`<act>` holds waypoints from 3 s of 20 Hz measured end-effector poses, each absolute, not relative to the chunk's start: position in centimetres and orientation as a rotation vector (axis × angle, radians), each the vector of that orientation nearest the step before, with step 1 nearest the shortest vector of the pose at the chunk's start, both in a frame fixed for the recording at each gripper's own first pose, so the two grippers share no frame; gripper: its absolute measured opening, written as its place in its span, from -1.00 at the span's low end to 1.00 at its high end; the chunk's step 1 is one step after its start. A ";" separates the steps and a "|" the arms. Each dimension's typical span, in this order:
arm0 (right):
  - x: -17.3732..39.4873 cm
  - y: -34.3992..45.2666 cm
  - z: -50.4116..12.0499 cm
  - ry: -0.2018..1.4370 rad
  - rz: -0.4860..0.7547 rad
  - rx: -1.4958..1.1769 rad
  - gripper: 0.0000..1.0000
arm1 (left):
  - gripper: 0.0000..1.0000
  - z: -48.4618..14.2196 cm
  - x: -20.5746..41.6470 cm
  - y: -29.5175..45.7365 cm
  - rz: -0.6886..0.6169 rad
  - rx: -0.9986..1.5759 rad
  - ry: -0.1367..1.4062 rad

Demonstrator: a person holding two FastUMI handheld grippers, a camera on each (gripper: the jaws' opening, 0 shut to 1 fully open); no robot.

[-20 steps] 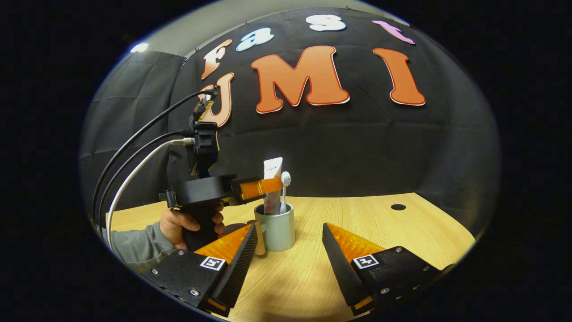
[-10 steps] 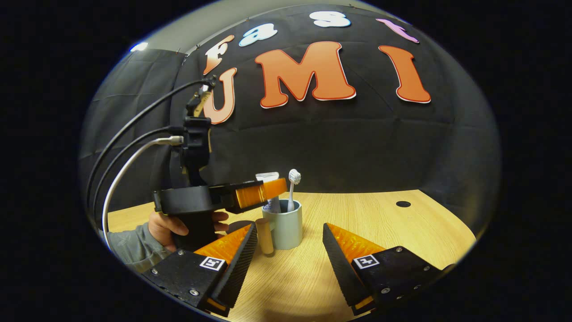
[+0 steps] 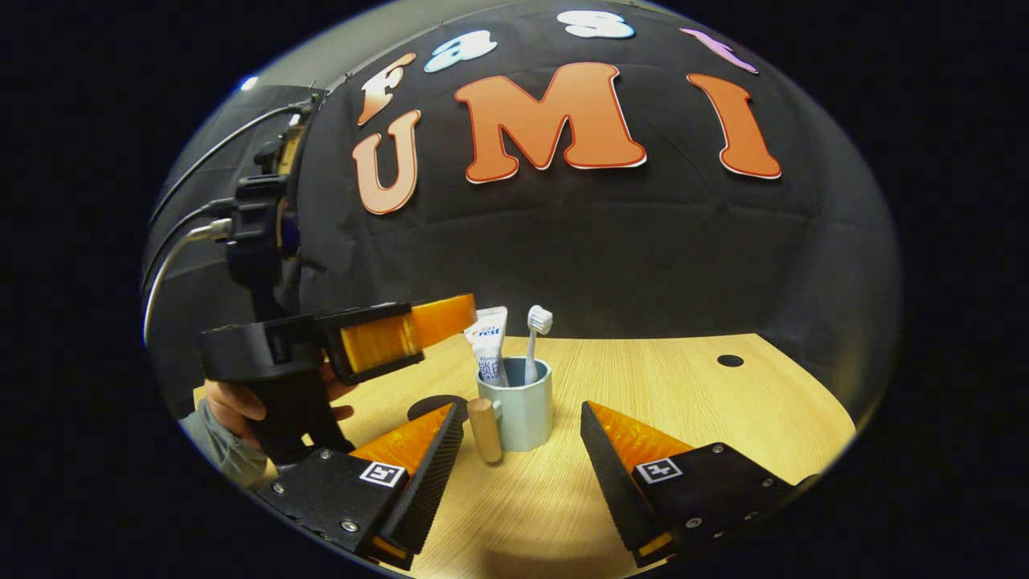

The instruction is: Put the toothbrush and toothpaste on the desktop into the cup, then pick up the cup and place it on the coaster on the desktop.

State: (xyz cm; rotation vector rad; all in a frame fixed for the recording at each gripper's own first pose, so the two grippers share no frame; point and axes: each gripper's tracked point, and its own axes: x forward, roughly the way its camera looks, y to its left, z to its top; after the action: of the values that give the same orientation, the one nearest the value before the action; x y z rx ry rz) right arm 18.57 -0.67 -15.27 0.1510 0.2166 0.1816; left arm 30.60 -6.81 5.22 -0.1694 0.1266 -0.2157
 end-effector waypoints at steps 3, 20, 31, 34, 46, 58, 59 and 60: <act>19.2 0.5 -14.8 0.242 0.196 0.150 0.77 | 0.90 6.1 29.3 -5.4 -0.199 -0.088 0.127; 22.7 2.5 -16.9 0.597 0.128 0.107 0.78 | 0.92 7.8 23.9 3.6 -0.053 -0.011 0.061; 25.1 3.1 -21.6 0.818 0.032 0.128 0.62 | 0.89 5.8 22.4 6.0 -0.028 -0.037 0.092; 25.1 2.9 -23.6 0.886 0.004 0.150 0.51 | 0.92 6.1 22.4 6.2 -0.024 -0.037 0.088; 25.0 2.8 -25.1 0.914 -0.004 0.131 -0.47 | 0.92 5.4 22.3 5.5 -0.056 -0.069 0.103; 24.9 2.4 -24.1 0.836 -0.001 0.109 -0.58 | 0.92 5.2 21.5 7.0 -0.021 -0.047 0.109; 24.6 2.3 -24.0 0.836 -0.001 0.112 -0.60 | 0.92 5.2 21.3 7.1 -0.019 -0.049 0.108; 24.6 2.5 -24.0 0.840 0.003 0.109 -0.62 | 0.92 5.1 21.2 7.3 -0.015 -0.052 0.107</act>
State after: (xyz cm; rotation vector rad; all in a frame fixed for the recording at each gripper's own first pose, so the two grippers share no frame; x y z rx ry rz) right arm 24.57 2.53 -23.97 0.1091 0.8398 0.0034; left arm 21.22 7.33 5.14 -0.0523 0.1073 -0.0151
